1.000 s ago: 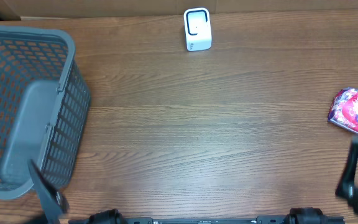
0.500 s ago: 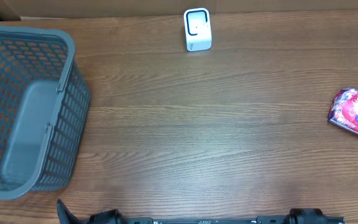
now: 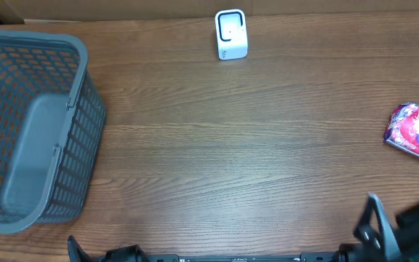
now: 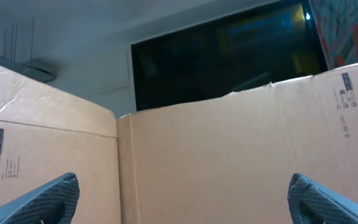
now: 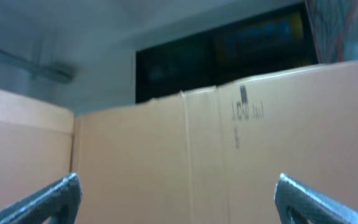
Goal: Scan the item barcode
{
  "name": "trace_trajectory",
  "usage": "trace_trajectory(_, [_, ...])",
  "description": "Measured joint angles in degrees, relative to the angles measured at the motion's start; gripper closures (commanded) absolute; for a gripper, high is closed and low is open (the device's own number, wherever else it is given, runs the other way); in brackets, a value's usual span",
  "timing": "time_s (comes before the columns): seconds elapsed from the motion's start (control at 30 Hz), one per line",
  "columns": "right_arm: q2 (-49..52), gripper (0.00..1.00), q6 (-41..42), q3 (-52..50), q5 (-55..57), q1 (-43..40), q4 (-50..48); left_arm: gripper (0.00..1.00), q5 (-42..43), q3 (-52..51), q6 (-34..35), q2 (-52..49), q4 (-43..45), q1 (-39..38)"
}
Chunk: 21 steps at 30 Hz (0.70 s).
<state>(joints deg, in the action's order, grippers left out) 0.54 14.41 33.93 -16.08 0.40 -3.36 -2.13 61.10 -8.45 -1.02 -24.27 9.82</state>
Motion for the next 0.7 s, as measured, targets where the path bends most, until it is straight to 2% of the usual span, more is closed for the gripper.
trace_trajectory(0.23, [0.2,0.0,0.5,-24.7,6.3,0.0,-20.5,0.0,0.0,0.0,0.0,0.0,0.2,0.0])
trace_trajectory(0.33, [0.3,0.0,0.5,-29.8,8.2,0.0,-23.4,0.0,0.0,0.0,0.0,0.0,0.1,0.0])
trace_trajectory(0.43, [0.3,0.0,0.6,-32.6,9.4,0.0,-21.3,0.0,0.0,0.0,0.0,0.0,0.1,0.0])
trace_trajectory(0.7, [0.3,0.0,0.6,-32.9,10.4,0.0,-5.8,0.0,0.0,0.0,0.0,0.0,-0.1,0.0])
